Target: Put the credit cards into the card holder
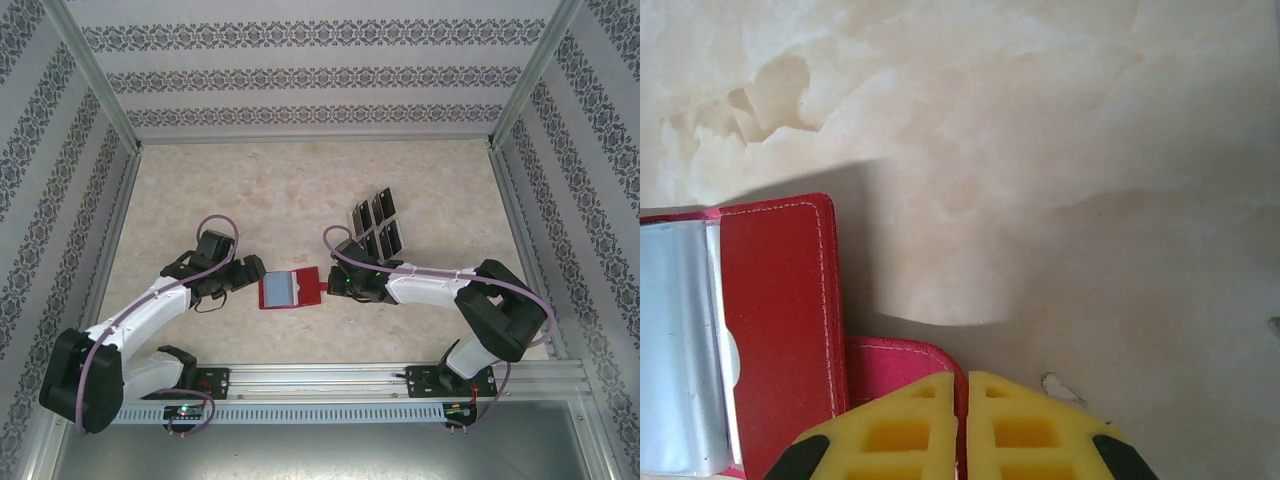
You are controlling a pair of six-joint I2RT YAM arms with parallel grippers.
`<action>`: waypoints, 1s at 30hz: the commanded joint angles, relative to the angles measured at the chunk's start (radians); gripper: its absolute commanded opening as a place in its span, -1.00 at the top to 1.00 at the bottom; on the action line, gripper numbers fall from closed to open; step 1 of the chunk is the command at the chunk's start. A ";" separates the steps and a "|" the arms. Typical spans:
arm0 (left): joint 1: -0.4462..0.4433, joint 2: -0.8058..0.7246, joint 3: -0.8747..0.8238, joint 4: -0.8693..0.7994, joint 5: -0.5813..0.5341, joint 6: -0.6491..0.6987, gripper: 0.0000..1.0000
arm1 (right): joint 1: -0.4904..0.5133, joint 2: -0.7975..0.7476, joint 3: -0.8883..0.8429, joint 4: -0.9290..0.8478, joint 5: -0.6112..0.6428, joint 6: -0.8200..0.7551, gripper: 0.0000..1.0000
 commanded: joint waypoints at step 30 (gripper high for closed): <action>-0.095 0.195 0.014 0.278 0.051 -0.075 -0.78 | -0.020 0.066 0.004 0.020 -0.033 -0.013 1.00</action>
